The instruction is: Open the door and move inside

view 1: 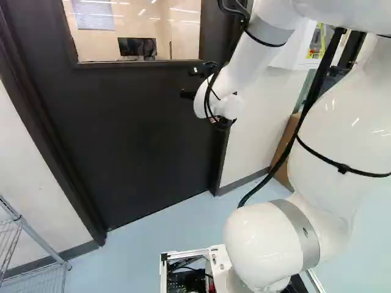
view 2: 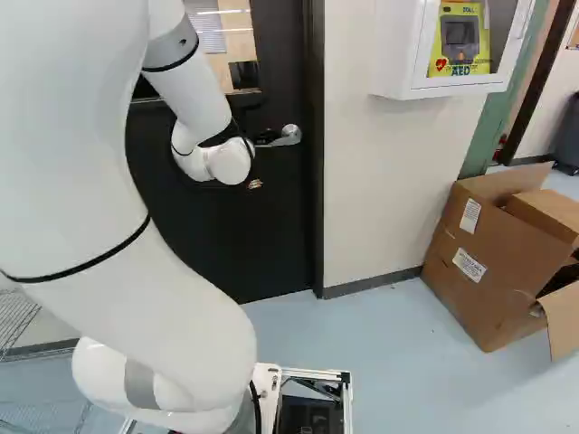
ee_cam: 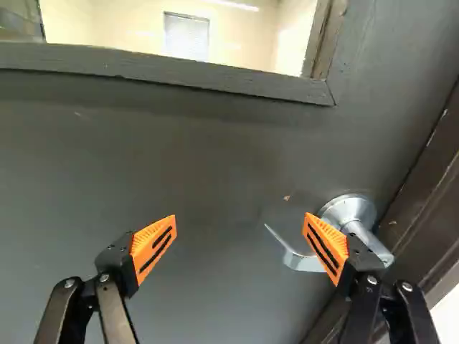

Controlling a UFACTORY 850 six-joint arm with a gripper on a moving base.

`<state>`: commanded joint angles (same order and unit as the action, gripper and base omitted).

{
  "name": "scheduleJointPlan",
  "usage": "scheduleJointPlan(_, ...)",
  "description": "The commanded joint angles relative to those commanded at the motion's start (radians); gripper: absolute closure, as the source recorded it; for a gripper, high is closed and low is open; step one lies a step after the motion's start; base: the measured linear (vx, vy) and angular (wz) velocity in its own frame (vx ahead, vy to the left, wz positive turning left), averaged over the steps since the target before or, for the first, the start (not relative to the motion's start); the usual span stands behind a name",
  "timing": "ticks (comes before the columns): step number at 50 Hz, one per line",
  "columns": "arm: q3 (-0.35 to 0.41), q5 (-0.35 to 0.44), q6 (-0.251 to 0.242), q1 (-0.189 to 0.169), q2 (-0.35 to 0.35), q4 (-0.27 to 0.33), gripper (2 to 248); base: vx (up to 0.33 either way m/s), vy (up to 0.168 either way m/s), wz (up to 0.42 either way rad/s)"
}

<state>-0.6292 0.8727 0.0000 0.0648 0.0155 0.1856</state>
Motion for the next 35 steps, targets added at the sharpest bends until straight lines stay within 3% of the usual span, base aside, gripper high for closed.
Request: scheduleJointPlan(35, -0.005, 0.000, 0.000, -0.012, 0.084, 0.000, 3, 0.000, 0.000, 0.000)
